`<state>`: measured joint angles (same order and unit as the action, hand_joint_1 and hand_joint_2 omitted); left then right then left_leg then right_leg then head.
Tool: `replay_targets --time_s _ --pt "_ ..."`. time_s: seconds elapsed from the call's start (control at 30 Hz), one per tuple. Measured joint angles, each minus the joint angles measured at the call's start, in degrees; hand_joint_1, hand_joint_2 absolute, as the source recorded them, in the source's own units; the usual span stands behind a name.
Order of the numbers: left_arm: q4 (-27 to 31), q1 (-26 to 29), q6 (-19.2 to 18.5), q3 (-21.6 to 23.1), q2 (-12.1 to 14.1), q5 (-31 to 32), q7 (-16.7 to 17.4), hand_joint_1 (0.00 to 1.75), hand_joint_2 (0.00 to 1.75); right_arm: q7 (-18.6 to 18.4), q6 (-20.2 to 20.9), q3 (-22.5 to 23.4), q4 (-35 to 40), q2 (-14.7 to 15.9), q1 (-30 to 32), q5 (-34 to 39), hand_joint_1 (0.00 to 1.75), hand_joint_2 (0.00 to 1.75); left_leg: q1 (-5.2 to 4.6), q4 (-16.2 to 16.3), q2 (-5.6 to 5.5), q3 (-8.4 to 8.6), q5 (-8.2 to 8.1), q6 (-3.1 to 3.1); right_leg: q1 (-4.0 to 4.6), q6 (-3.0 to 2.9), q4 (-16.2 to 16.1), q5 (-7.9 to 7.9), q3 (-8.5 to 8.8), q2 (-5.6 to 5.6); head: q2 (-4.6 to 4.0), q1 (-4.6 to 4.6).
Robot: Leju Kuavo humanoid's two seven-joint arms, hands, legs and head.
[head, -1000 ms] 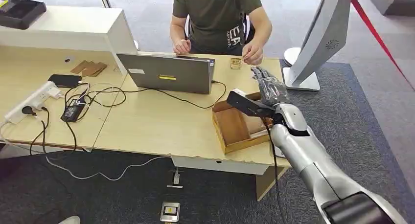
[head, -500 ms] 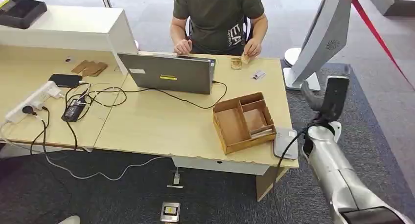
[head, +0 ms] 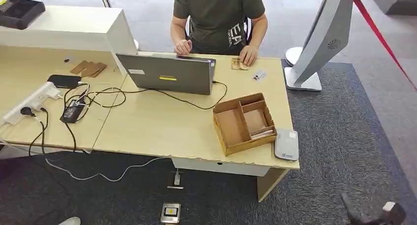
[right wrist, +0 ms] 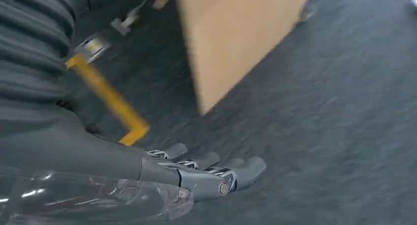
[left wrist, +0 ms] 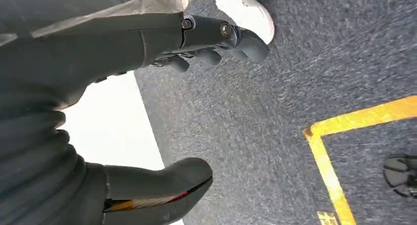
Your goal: Pass the card to the sensor for recognition and then transmit it.
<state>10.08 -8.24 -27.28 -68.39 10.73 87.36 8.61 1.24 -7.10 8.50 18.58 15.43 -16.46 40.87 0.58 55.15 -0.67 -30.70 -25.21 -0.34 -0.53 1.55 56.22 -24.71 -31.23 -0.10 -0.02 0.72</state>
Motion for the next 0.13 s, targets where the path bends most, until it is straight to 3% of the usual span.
replay_targets --time_s 0.03,0.13 --pt "0.0 0.0 0.0 0.0 0.0 0.0 0.0 0.0 1.75 -1.6 0.1 0.2 -0.6 0.0 1.8 -2.1 0.0 1.75 0.0 0.0 -0.02 0.0 -0.01 -0.01 0.0 -0.02 0.0 -0.02 0.01 -0.01 0.0 0.0" --pt "0.0 0.0 0.0 0.0 0.0 0.0 -0.2 0.0 1.75 -10.8 2.1 0.0 -2.5 -0.3 6.6 -9.5 0.0 1.75 0.02 0.0 -0.02 0.02 -0.08 -0.11 0.02 -0.09 0.0 -0.07 0.03 0.0 0.0 0.0"
